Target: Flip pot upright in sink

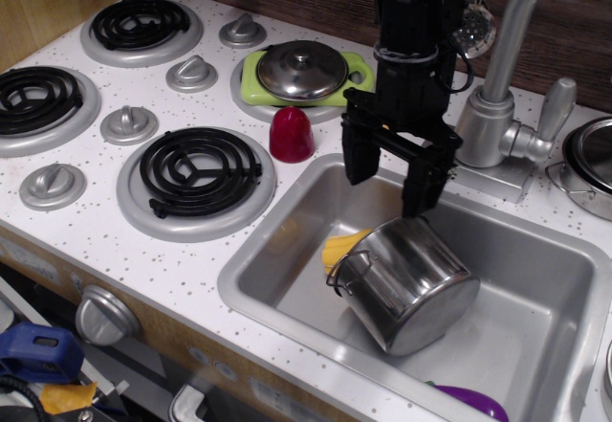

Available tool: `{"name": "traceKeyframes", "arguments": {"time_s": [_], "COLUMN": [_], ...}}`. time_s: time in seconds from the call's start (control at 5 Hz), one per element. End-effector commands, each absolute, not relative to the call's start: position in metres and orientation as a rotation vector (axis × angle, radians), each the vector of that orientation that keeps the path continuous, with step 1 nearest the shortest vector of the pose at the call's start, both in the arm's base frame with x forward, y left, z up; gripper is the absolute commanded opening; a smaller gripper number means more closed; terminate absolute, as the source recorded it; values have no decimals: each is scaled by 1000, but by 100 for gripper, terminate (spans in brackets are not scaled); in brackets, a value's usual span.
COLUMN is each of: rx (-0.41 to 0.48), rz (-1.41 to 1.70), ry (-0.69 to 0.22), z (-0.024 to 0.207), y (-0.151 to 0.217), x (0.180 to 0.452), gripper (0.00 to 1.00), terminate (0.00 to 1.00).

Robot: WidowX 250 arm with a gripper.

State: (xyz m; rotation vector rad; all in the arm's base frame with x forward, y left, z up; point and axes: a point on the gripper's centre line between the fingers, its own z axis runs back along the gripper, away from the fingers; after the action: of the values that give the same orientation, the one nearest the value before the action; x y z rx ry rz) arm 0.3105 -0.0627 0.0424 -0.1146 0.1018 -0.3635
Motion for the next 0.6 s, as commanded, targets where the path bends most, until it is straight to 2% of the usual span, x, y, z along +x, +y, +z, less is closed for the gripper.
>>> {"name": "traceKeyframes", "arguments": {"time_s": [0.0,0.2,0.4], "rx": [-178,-304,-284], "rz": [-392,-399,-401], "ry": [25,-6,-11], "z": [59,56,55], "y": [-60,-58,-57], "x": [316,316,316], "gripper": [100,100,100], "terminate": [0,0,0]}}
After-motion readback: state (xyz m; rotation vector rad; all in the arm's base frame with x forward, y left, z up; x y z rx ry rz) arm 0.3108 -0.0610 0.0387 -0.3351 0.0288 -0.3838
